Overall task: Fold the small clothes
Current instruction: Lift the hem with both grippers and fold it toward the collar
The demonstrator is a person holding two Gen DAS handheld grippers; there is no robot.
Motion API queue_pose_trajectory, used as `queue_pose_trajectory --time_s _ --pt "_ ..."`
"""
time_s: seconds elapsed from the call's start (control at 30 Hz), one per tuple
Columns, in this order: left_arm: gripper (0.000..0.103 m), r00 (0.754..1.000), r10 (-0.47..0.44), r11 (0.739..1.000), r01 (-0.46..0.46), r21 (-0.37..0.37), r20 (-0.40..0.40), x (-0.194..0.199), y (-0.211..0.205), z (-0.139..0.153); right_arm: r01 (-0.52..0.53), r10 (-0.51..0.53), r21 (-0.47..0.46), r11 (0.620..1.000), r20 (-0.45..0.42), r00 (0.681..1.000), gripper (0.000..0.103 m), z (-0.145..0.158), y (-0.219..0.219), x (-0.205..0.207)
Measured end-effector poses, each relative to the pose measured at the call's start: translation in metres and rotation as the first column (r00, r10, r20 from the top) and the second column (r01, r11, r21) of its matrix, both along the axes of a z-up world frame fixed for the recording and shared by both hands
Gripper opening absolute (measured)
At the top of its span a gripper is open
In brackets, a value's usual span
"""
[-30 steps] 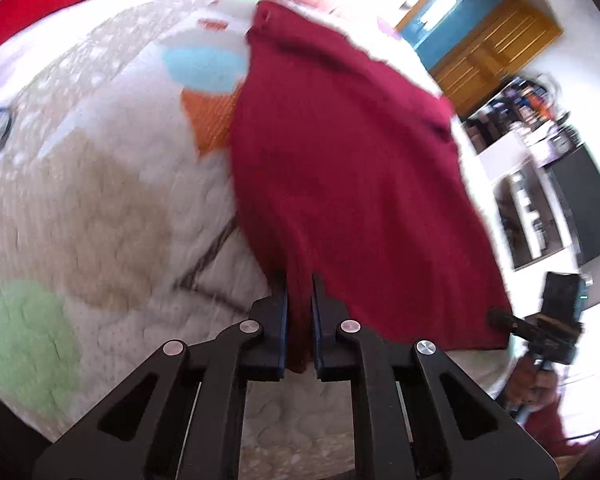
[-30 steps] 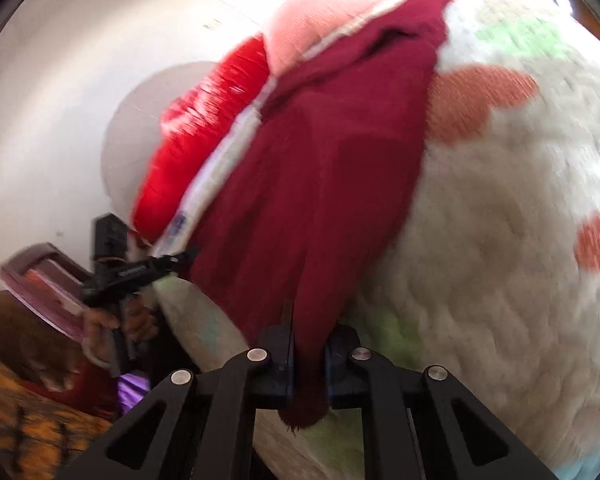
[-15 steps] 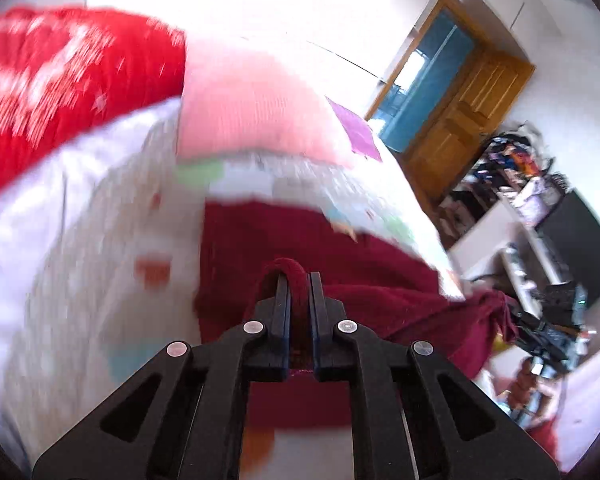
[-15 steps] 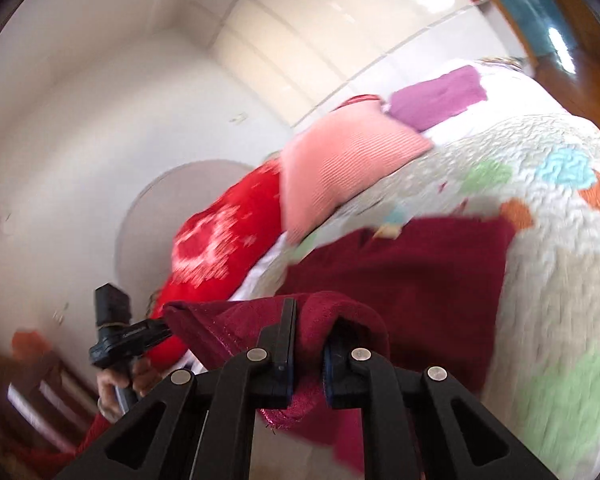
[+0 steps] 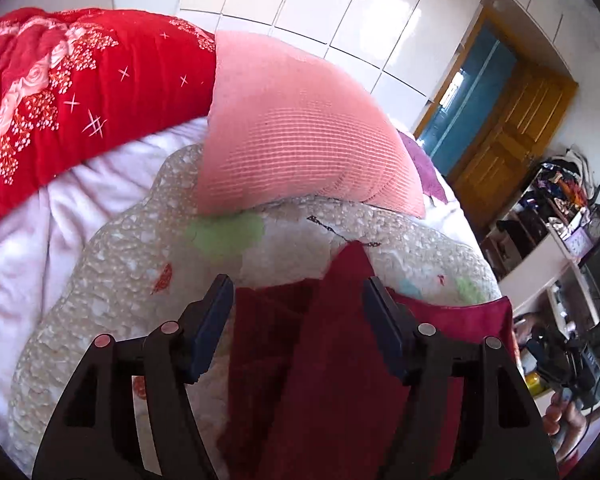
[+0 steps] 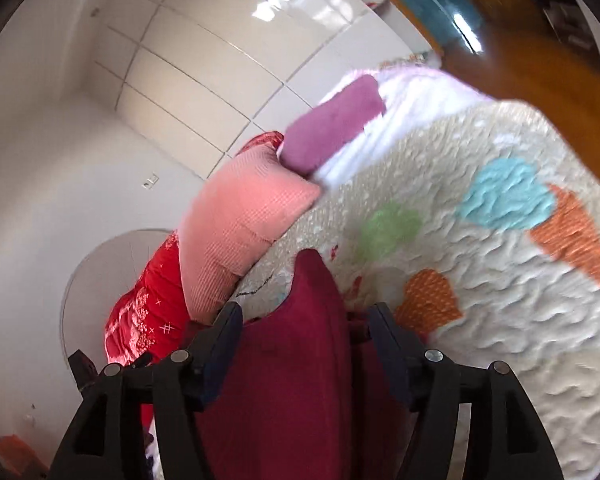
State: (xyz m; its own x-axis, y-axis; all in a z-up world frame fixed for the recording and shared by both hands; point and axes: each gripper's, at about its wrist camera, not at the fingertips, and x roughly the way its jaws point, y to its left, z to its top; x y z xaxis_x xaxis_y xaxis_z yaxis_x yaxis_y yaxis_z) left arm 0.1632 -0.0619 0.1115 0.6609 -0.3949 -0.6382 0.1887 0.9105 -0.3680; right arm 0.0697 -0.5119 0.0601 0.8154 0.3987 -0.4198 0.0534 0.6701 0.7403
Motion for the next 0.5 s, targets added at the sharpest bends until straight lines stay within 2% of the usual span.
queue_pose_trajectory --time_s 0.07,0.1,0.17,0.2,0.23,0.3,0.37,0.4,0.5 --pt "0.067 1.0 -0.021 1.0 0.021 0.01 -0.012 -0.005 -0.002 -0.003 -0.068 0.068 -0.062 0.996 -0.014 0.998 0.06 0.006 0.014 -0.004" --pt "0.067 0.999 -0.03 0.999 0.03 0.013 -0.021 -0.01 -0.004 -0.008 -0.105 0.103 -0.122 0.987 -0.021 0.994 0.052 0.008 0.027 -0.004" --pt "0.067 0.998 -0.05 0.999 0.051 0.017 -0.045 -0.014 -0.011 -0.016 -0.174 0.171 -0.249 0.953 -0.034 0.985 0.046 0.009 0.059 -0.001" --pt "0.067 0.997 -0.056 0.998 0.058 0.032 -0.059 -0.018 -0.015 -0.021 -0.185 0.176 -0.299 0.936 -0.059 0.983 0.043 0.006 0.069 0.002" --pt "0.067 0.995 -0.055 0.995 0.061 0.078 -0.079 -0.019 -0.022 -0.031 -0.183 0.159 -0.338 0.923 -0.1 0.982 0.043 0.0 0.076 0.009" --pt "0.067 0.993 -0.036 0.986 0.054 0.161 -0.116 -0.014 -0.033 -0.046 -0.167 0.107 -0.352 0.921 -0.184 0.977 0.04 -0.02 0.079 0.027" --pt "0.067 0.984 -0.027 0.976 0.063 0.207 -0.174 -0.008 -0.039 -0.062 -0.14 0.062 -0.361 0.922 -0.218 0.974 0.037 -0.031 0.074 0.043" --pt "0.067 0.98 -0.002 0.974 0.047 0.221 -0.199 -0.005 -0.039 -0.069 -0.134 0.057 -0.355 0.925 -0.219 0.974 0.037 -0.032 0.072 0.047" --pt "0.067 0.98 0.011 0.98 0.028 0.195 -0.197 -0.008 -0.033 -0.075 -0.125 0.053 -0.356 0.926 -0.206 0.977 0.039 -0.014 0.073 0.039"
